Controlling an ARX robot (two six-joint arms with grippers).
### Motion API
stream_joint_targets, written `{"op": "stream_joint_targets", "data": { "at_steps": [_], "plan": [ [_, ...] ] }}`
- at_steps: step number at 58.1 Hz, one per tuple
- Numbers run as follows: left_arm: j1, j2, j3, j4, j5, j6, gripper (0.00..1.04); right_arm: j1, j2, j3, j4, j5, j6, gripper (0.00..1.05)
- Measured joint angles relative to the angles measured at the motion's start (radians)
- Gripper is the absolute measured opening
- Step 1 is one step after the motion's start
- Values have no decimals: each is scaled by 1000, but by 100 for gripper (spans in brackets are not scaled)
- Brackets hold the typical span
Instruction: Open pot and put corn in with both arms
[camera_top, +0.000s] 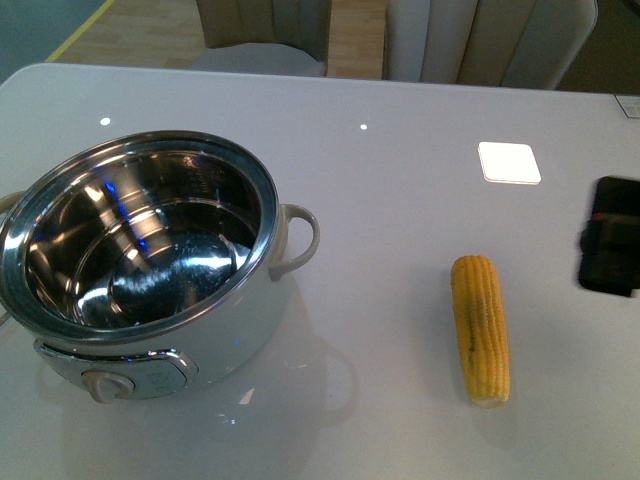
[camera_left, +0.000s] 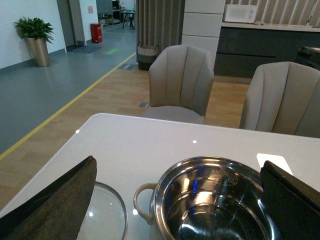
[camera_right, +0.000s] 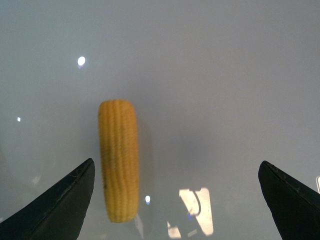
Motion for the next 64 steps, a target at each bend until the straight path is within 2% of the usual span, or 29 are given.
{"op": "stream_joint_targets", "data": {
  "at_steps": [14,31,53,64],
  "plan": [
    [0,0,0,0,0,0,98,42,395,169,47,-94,8,96],
    [0,0,0,0,0,0,98,63,700,278,102,-126,-12,95],
    [0,0,0,0,0,0,98,66,752,307,90,-146,-11,40],
    [0,0,0,0,0,0,98,66,642,276,78,-146,-8,27]
  ]
}}
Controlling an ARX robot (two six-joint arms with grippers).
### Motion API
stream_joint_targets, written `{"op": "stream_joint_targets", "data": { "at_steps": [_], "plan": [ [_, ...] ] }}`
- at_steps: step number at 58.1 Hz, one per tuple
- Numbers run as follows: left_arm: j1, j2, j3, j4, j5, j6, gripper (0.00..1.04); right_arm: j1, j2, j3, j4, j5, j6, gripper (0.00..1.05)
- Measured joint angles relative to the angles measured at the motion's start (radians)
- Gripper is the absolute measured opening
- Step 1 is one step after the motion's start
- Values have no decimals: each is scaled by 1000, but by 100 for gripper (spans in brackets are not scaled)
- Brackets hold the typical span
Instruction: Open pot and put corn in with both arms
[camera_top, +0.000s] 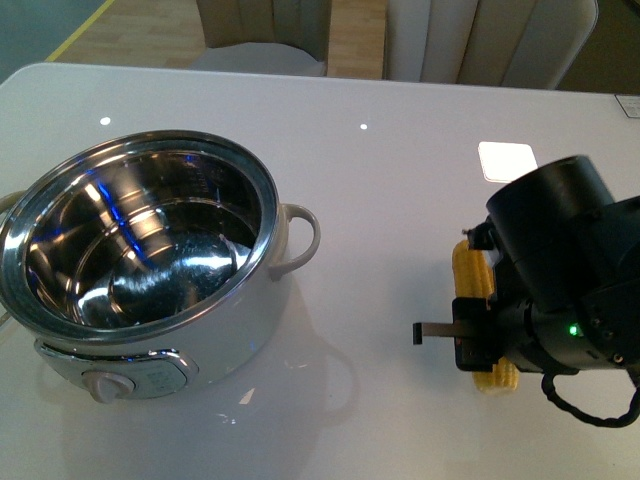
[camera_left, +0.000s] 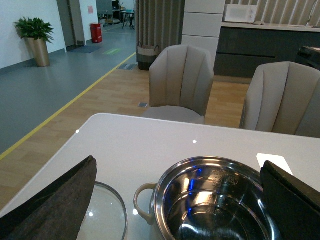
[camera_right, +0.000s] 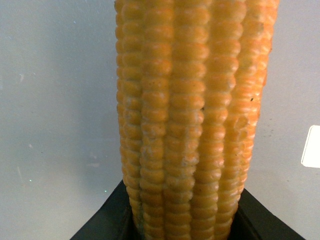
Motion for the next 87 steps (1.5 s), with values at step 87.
{"op": "stream_joint_targets", "data": {
  "at_steps": [87],
  "plan": [
    [0,0,0,0,0,0,98,344,138,739,-236,-363,497,19]
  ]
}}
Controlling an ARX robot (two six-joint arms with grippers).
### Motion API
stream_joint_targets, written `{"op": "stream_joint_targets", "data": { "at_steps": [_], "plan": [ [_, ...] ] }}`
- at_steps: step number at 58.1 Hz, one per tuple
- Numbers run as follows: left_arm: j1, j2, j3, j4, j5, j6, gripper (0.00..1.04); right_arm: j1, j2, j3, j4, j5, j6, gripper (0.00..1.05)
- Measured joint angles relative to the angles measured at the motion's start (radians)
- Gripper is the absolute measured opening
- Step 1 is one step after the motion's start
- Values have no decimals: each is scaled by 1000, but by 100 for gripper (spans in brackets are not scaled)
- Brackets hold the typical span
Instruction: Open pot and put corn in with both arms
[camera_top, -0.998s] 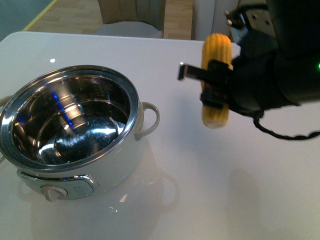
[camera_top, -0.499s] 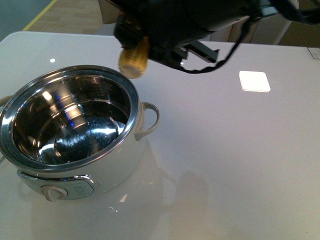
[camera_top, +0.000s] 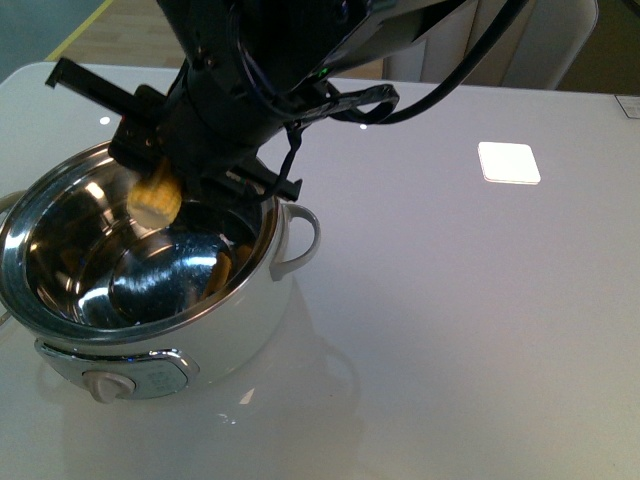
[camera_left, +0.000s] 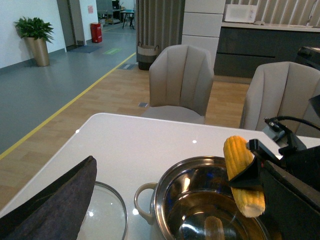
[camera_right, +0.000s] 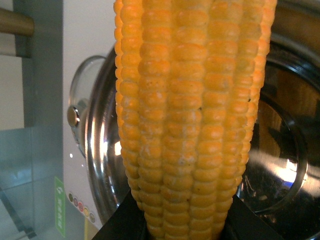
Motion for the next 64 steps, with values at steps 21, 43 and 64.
{"op": "stream_joint_targets", "data": {
  "at_steps": [21,43,64],
  "plan": [
    [0,0,0,0,0,0,98,9,16,-15,-14,-3,1,64],
    [0,0,0,0,0,0,98,-48,-174,-224,100,51,23,96],
    [0,0,0,0,0,0,98,-274,-871,-785,150,342,-156,96]
  ]
}}
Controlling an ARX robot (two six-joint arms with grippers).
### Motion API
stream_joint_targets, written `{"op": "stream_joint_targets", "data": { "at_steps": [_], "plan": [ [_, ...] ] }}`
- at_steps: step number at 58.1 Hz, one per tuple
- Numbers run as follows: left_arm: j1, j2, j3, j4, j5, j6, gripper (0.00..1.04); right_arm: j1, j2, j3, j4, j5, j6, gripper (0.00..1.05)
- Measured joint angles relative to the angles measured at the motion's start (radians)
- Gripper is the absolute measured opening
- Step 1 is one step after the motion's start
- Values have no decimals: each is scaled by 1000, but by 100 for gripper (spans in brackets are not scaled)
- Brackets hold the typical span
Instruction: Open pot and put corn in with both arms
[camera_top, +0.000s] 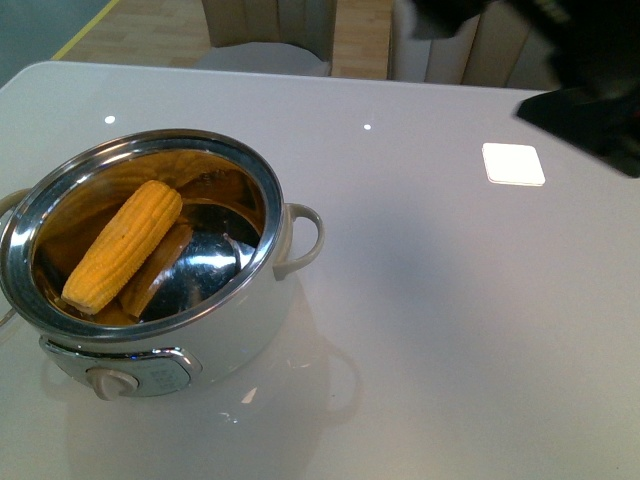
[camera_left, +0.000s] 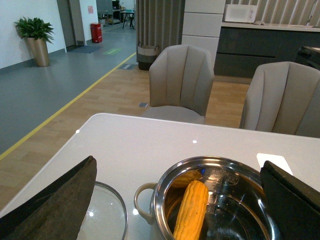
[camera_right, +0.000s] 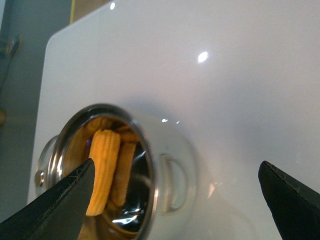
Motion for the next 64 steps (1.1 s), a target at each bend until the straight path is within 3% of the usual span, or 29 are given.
{"op": "stream_joint_targets", "data": {
  "at_steps": [4,6,7,11,16,24,33,49,54,64],
  "plan": [
    [0,0,0,0,0,0,98,-41,-149,-89,-32,42,-32,96],
    [0,0,0,0,0,0,98,-50,-190,-134,24,92,-71,93],
    [0,0,0,0,0,0,98,-64,-230,-192,126,136,-145,89],
    [0,0,0,0,0,0,98,-101,-309,-319,362,164,-317,79],
    [0,0,0,0,0,0,98,-148,-388,-425,534,142,-497,65],
    [0,0,0,0,0,0,98,-224,-498,-530,535,63,-650,35],
    [0,0,0,0,0,0,98,-290,-616,-594,486,-4,-679,2],
    [0,0,0,0,0,0,98,-362,-778,-653,383,-73,-690,2],
    [0,0,0,0,0,0,98,-430,-826,-666,346,-159,-690,2],
    [0,0,0,0,0,0,98,-460,-882,-697,339,-169,-691,2]
  ]
}}
